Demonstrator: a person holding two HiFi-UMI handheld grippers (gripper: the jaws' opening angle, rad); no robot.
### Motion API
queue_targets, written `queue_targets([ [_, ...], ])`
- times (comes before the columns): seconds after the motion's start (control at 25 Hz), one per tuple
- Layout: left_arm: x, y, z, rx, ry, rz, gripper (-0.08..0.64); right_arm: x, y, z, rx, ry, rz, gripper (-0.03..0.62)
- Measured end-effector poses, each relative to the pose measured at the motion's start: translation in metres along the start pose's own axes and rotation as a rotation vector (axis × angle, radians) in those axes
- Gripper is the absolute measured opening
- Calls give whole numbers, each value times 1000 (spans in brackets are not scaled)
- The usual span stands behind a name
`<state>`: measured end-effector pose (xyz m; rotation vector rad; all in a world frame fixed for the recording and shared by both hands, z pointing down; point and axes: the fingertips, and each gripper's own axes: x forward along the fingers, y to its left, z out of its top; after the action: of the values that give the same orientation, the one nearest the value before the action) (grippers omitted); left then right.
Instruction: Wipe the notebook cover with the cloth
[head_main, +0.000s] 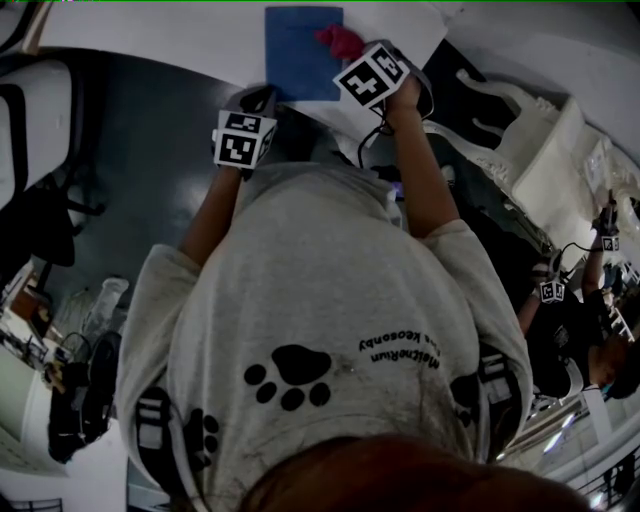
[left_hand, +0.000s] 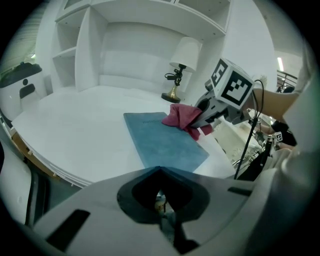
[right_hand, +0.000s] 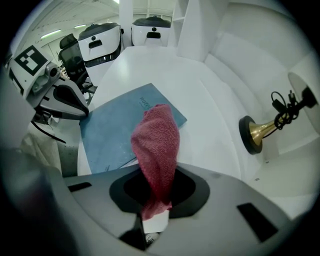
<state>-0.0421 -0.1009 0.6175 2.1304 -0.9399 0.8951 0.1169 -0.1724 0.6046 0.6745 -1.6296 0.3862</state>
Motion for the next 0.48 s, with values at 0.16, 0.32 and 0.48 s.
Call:
queue_targets([
  [0.16, -10, -7, -1, -4, -5, -2, 11, -17, 2, -4, 34, -43, -30, 71],
  [0.32, -11, -9, -4, 2, 1, -3, 11, -32, 3, 3, 53, -110, -53, 71],
  [0.48, -13, -10, -9, 2, 2, -1, 11, -43, 13, 19, 51, -186, -50, 71],
])
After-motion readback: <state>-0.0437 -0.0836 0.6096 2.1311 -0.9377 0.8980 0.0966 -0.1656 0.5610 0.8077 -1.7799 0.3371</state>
